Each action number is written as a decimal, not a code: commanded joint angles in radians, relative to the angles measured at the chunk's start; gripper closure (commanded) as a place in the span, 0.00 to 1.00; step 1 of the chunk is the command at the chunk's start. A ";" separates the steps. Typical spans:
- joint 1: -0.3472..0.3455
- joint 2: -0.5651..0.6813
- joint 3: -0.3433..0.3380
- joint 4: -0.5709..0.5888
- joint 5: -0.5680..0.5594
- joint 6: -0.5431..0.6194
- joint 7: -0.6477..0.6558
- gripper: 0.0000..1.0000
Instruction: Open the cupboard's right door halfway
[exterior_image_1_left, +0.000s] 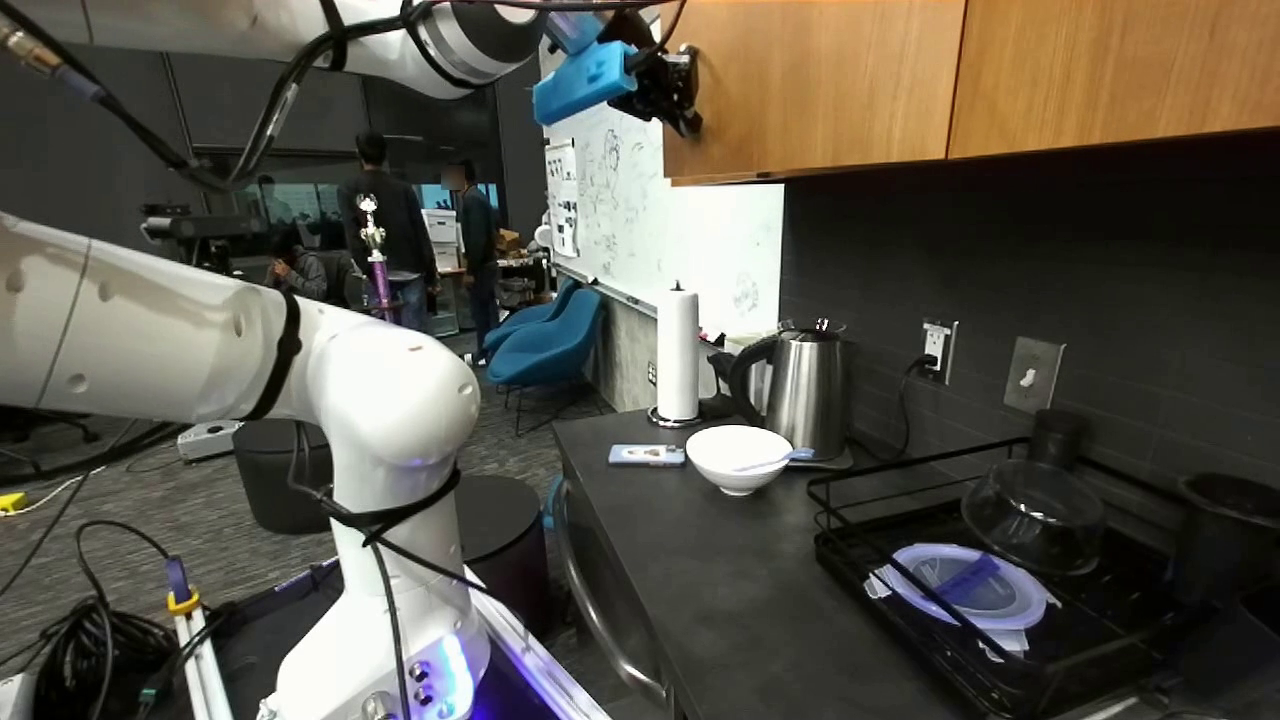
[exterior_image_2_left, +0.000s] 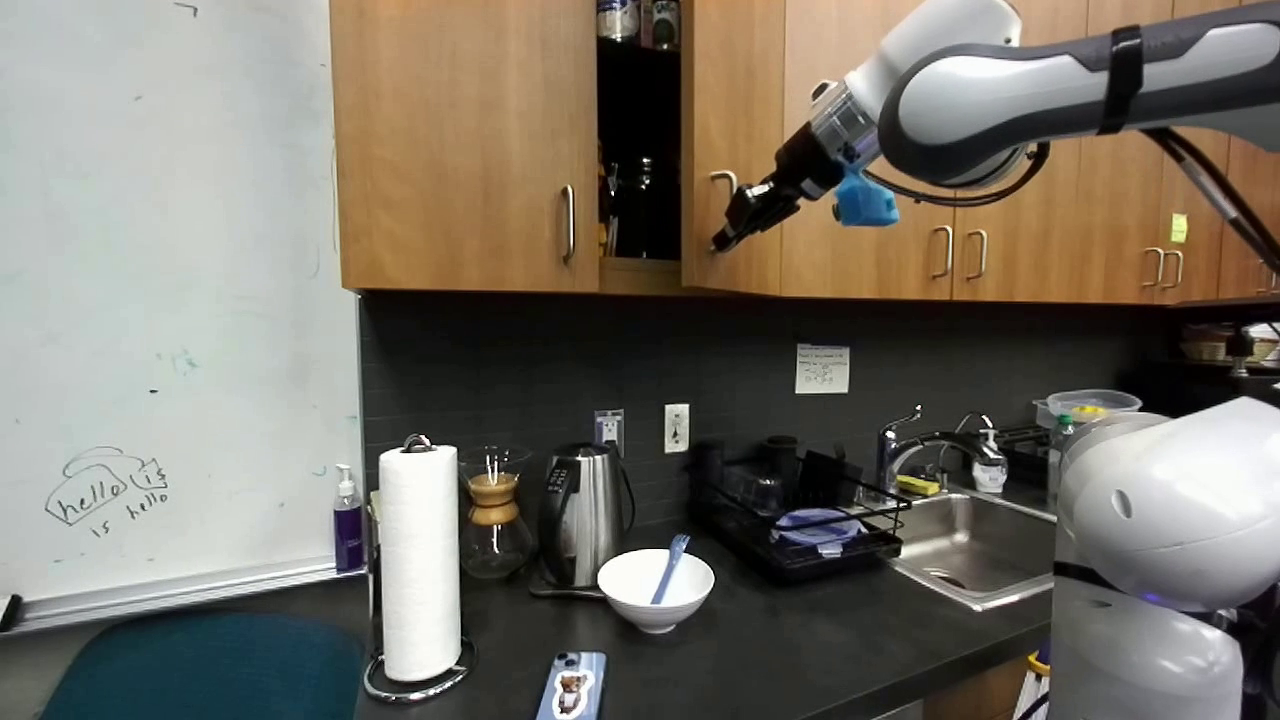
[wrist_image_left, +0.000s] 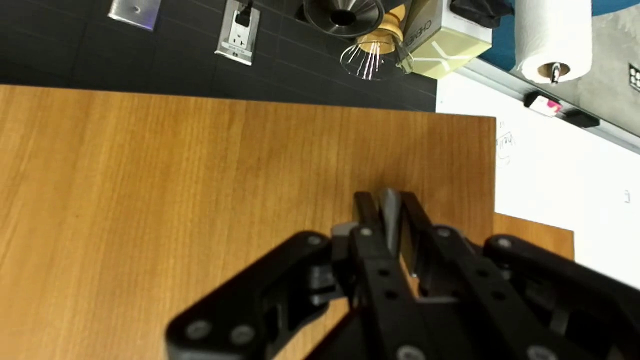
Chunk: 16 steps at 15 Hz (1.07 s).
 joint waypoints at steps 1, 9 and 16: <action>-0.015 -0.140 0.092 -0.079 -0.010 -0.107 -0.050 0.96; -0.049 -0.245 0.082 -0.105 0.005 -0.201 -0.047 0.96; -0.059 -0.349 0.025 -0.123 0.022 -0.289 -0.088 0.96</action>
